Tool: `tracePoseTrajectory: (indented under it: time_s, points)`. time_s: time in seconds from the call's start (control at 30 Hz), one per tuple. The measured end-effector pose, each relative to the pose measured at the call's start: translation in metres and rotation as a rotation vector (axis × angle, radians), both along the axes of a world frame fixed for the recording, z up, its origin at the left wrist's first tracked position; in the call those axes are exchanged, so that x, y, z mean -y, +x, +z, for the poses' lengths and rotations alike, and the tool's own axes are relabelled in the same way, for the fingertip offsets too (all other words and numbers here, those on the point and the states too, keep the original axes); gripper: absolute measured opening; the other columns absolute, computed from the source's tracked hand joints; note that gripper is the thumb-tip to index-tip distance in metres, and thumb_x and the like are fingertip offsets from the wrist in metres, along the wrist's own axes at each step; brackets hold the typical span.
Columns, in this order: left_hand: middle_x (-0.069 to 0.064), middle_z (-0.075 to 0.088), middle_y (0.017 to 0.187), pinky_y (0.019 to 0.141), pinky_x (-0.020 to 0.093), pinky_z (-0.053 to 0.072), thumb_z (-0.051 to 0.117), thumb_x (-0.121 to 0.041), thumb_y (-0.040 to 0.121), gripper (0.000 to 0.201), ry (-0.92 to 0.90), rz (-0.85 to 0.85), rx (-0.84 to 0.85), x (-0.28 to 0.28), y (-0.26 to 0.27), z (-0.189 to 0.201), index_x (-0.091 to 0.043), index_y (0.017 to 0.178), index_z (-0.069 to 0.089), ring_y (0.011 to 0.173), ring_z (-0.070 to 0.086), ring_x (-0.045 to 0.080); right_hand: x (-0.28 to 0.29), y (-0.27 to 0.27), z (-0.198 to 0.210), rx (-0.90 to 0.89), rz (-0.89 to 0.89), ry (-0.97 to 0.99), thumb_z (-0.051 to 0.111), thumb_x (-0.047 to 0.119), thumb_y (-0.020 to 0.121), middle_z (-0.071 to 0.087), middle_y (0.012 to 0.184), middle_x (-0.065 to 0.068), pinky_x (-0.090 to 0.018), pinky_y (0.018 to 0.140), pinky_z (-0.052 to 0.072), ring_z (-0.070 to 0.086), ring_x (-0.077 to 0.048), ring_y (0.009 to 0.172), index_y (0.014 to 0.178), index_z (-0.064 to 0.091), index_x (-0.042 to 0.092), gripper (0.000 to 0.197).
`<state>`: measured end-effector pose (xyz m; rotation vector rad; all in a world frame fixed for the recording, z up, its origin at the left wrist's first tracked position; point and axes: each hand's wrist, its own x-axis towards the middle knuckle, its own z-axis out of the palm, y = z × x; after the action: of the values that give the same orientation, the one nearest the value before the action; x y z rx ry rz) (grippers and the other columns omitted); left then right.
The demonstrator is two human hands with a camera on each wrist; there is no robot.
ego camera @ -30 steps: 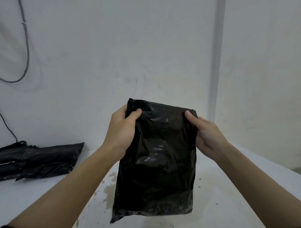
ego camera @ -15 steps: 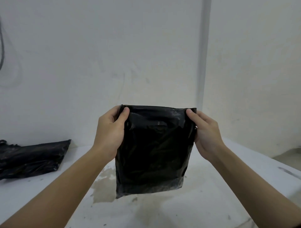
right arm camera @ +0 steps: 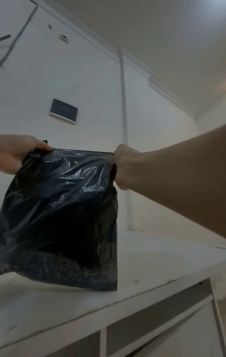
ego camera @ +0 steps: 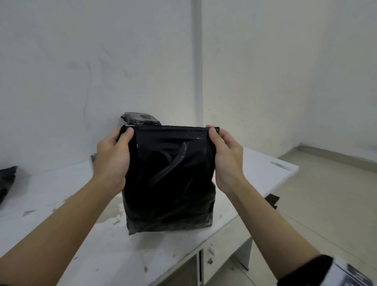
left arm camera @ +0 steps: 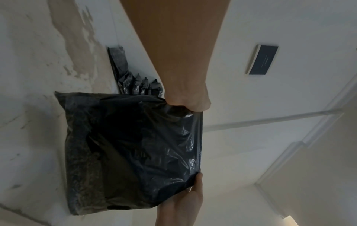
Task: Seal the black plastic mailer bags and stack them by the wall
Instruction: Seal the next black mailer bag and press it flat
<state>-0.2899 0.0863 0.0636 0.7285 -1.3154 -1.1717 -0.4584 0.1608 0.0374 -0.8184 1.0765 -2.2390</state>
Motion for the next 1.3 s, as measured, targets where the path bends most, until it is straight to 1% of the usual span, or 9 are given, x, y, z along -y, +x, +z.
tracePoseTrajectory:
  time_s: [0.1, 0.23, 0.37, 0.57, 0.77, 0.93, 1.0, 1.1, 1.3]
  points:
    - [-0.002, 0.071, 0.089, 0.089, 0.031, 0.053, 0.051, -0.018, 0.098, 0.021, -0.006, 0.021, -0.020, -0.003, -0.001, -0.002, -0.020, 0.087, 0.069, 0.092, 0.066, 0.017, -0.001, 0.005, -0.002, 0.016, -0.007, 0.017, 0.060, 0.018, 0.093, 0.071, 0.076, 0.003, -0.028, 0.080, 0.055, 0.065, -0.011, 0.073, 0.090, 0.070, 0.014, 0.011]
    - [-0.003, 0.069, 0.087, 0.088, 0.031, 0.053, 0.052, -0.021, 0.098, 0.021, -0.019, 0.052, -0.034, -0.006, 0.002, 0.000, -0.021, 0.084, 0.068, 0.089, 0.065, 0.014, 0.001, 0.009, 0.000, 0.003, -0.044, 0.040, 0.062, 0.022, 0.093, 0.073, 0.082, 0.001, -0.030, 0.085, 0.055, 0.066, -0.012, 0.079, 0.091, 0.070, 0.010, 0.015]
    - [-0.006, 0.070, 0.083, 0.085, 0.030, 0.053, 0.052, -0.021, 0.098, 0.024, -0.058, 0.054, -0.023, -0.011, 0.007, 0.007, -0.022, 0.082, 0.069, 0.083, 0.066, 0.012, 0.000, 0.007, 0.008, 0.003, -0.067, 0.051, 0.061, 0.018, 0.092, 0.070, 0.084, -0.001, -0.033, 0.087, 0.055, 0.065, -0.014, 0.080, 0.092, 0.071, 0.008, 0.014]
    - [-0.005, 0.071, 0.081, 0.090, 0.035, 0.054, 0.051, -0.016, 0.098, 0.027, -0.057, 0.061, -0.029, -0.020, 0.015, 0.019, -0.021, 0.080, 0.071, 0.083, 0.067, 0.013, -0.007, 0.008, 0.025, 0.005, -0.023, -0.013, 0.059, 0.006, 0.087, 0.065, 0.075, -0.004, -0.033, 0.074, 0.052, 0.060, -0.018, 0.075, 0.074, 0.071, 0.011, 0.018]
    - [-0.003, 0.069, 0.077, 0.080, 0.030, 0.054, 0.052, -0.014, 0.095, 0.025, 0.028, 0.034, -0.044, -0.022, 0.022, 0.031, -0.017, 0.077, 0.070, 0.077, 0.065, 0.014, -0.012, 0.005, 0.044, -0.005, -0.002, 0.001, 0.061, 0.003, 0.083, 0.058, 0.054, 0.001, -0.026, 0.058, 0.047, 0.054, -0.017, 0.056, 0.055, 0.066, 0.012, 0.030]
    - [0.000, 0.066, 0.067, 0.060, 0.026, 0.050, 0.053, -0.012, 0.095, 0.023, 0.154, 0.048, -0.001, -0.007, 0.019, 0.011, -0.012, 0.075, 0.065, 0.066, 0.062, 0.014, 0.009, 0.002, 0.030, -0.011, -0.006, 0.159, 0.062, 0.005, 0.084, 0.060, 0.060, -0.002, -0.026, 0.059, 0.049, 0.057, -0.018, 0.061, 0.061, 0.065, 0.009, 0.024]
    - [0.001, 0.067, 0.078, 0.061, 0.026, 0.049, 0.050, -0.013, 0.097, 0.021, 0.186, 0.053, 0.022, 0.003, 0.020, -0.003, -0.015, 0.083, 0.066, 0.073, 0.062, 0.014, 0.019, 0.002, 0.016, -0.047, -0.009, 0.219, 0.062, 0.008, 0.086, 0.061, 0.066, -0.003, -0.023, 0.057, 0.048, 0.057, -0.017, 0.065, 0.065, 0.066, 0.009, 0.021]
    - [0.000, 0.066, 0.089, 0.066, 0.025, 0.049, 0.048, -0.016, 0.099, 0.020, 0.156, 0.071, 0.081, 0.017, 0.024, -0.019, -0.020, 0.090, 0.065, 0.078, 0.061, 0.013, 0.030, 0.004, 0.001, -0.074, 0.005, 0.256, 0.062, 0.013, 0.090, 0.065, 0.067, 0.002, -0.016, 0.052, 0.047, 0.059, -0.008, 0.057, 0.073, 0.069, 0.010, 0.018]
    - [-0.007, 0.065, 0.084, 0.066, 0.025, 0.047, 0.050, -0.016, 0.098, 0.021, 0.057, 0.090, 0.176, 0.033, 0.032, -0.030, -0.026, 0.087, 0.065, 0.077, 0.060, 0.009, 0.046, 0.006, -0.010, -0.043, 0.022, 0.279, 0.062, 0.015, 0.090, 0.062, 0.071, -0.003, -0.019, 0.052, 0.047, 0.057, -0.013, 0.063, 0.078, 0.069, 0.010, 0.014]
